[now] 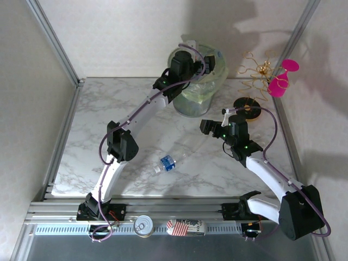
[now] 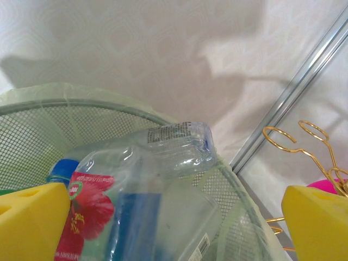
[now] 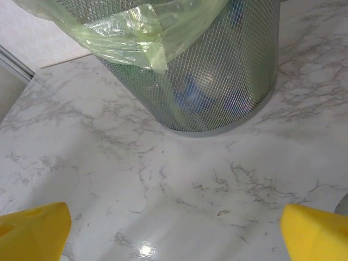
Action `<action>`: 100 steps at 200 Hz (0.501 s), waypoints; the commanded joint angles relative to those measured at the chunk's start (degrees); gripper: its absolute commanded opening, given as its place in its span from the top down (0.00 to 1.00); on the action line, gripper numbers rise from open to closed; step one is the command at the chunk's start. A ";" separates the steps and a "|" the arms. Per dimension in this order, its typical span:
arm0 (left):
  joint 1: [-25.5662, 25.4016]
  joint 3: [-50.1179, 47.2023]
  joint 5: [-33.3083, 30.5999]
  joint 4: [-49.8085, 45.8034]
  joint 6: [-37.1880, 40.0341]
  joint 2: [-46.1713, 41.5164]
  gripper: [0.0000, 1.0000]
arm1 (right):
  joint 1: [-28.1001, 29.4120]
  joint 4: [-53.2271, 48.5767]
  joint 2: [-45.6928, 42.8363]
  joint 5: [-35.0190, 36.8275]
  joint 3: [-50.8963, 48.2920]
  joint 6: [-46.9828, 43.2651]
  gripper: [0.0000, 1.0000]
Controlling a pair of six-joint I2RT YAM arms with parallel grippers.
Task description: Put the plastic bottles in the bin
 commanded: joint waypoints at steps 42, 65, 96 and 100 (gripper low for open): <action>0.19 -19.68 2.47 9.01 -2.34 -18.31 0.00 | 0.61 -2.57 3.77 -6.04 2.69 4.09 0.01; 0.17 -34.95 2.31 17.82 -3.57 -27.75 0.00 | 4.02 -2.68 5.00 -9.59 2.21 5.02 0.01; 0.21 -56.97 -3.44 31.06 -4.53 -40.49 0.00 | 11.74 -7.75 8.09 -7.17 4.14 0.30 0.01; 0.25 -59.52 -4.81 32.33 -4.53 -41.98 0.00 | 12.60 -8.60 8.75 -6.88 4.49 0.20 0.01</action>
